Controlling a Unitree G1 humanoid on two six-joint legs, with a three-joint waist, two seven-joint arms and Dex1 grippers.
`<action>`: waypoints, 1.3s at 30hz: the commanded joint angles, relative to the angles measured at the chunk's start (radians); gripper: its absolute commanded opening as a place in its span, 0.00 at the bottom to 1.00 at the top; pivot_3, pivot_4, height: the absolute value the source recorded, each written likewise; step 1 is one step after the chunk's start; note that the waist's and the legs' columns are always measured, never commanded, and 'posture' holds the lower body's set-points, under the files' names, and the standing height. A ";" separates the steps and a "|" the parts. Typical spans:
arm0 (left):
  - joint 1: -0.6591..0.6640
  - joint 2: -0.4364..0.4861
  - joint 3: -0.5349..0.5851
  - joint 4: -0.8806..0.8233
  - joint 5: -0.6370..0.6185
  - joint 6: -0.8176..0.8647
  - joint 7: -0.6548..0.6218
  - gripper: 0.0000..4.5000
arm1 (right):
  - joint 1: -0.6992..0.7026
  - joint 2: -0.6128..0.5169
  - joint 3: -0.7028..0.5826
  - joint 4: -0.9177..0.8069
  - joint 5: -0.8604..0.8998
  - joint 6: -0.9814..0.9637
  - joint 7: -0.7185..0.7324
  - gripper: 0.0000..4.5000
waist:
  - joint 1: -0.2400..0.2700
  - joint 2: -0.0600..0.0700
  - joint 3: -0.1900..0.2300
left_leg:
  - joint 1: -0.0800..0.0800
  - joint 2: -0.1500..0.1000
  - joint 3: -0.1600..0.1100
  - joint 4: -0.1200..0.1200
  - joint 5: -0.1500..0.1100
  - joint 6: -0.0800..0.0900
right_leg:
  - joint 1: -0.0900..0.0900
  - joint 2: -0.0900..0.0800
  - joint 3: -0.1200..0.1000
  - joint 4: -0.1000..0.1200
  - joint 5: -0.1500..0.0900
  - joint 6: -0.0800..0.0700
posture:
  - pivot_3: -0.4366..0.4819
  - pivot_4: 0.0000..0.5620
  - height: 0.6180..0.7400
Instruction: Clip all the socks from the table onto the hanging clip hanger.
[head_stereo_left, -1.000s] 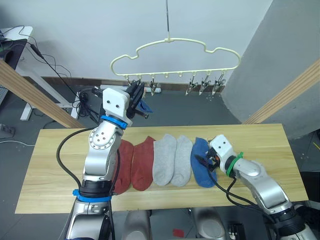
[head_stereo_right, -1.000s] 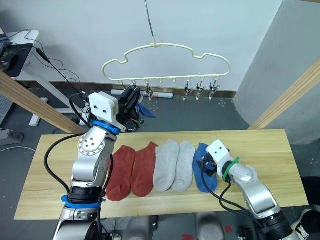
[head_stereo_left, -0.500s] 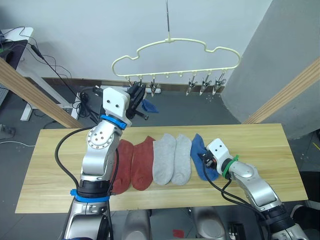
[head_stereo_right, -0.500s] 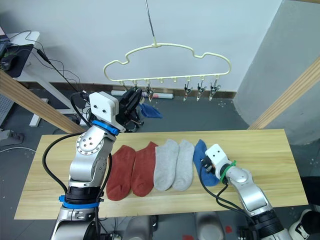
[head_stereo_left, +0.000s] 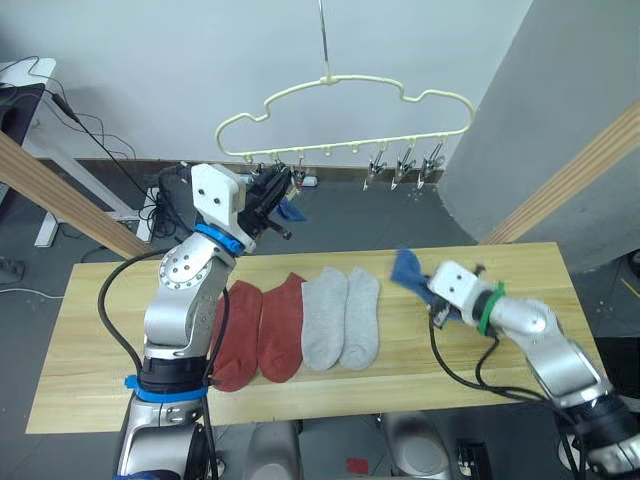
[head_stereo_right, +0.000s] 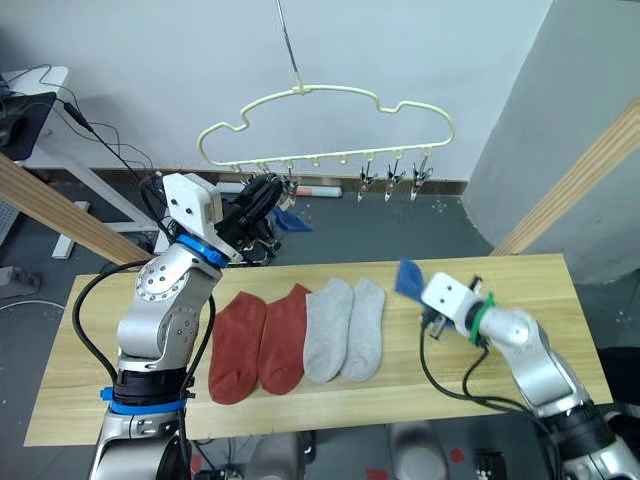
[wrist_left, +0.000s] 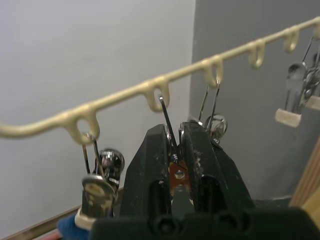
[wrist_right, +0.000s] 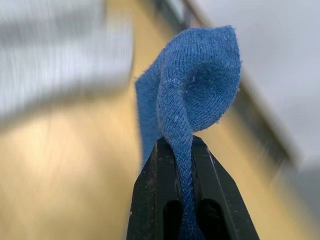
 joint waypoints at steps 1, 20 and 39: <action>-0.012 0.015 0.020 -0.070 -0.043 0.034 -0.009 0.03 | -0.076 0.050 0.066 0.006 -0.013 -0.045 0.061 0.00 | -0.001 0.000 0.000 | 0.000 0.000 0.000 0.000 0.000 0.000 | 0.000 0.000 0.000 0.000 0.000 0.000 | 0.25 0.66 0.94; 0.000 0.036 0.028 -0.154 -0.129 0.175 0.003 0.03 | -0.364 0.313 0.122 0.278 -0.031 -0.168 0.087 0.00 | -0.001 0.000 0.000 | -0.002 -0.001 -0.001 0.000 0.000 0.000 | -0.001 -0.003 -0.002 -0.001 0.000 -0.001 | 0.26 0.65 0.94; 0.011 0.035 0.031 -0.167 -0.122 0.191 0.013 0.03 | -0.373 0.350 0.078 0.270 -0.014 -0.195 0.070 0.00 | -0.001 0.000 0.000 | -0.002 -0.001 -0.001 0.000 0.000 0.000 | -0.001 -0.003 -0.002 0.000 0.000 -0.001 | 0.26 0.65 0.94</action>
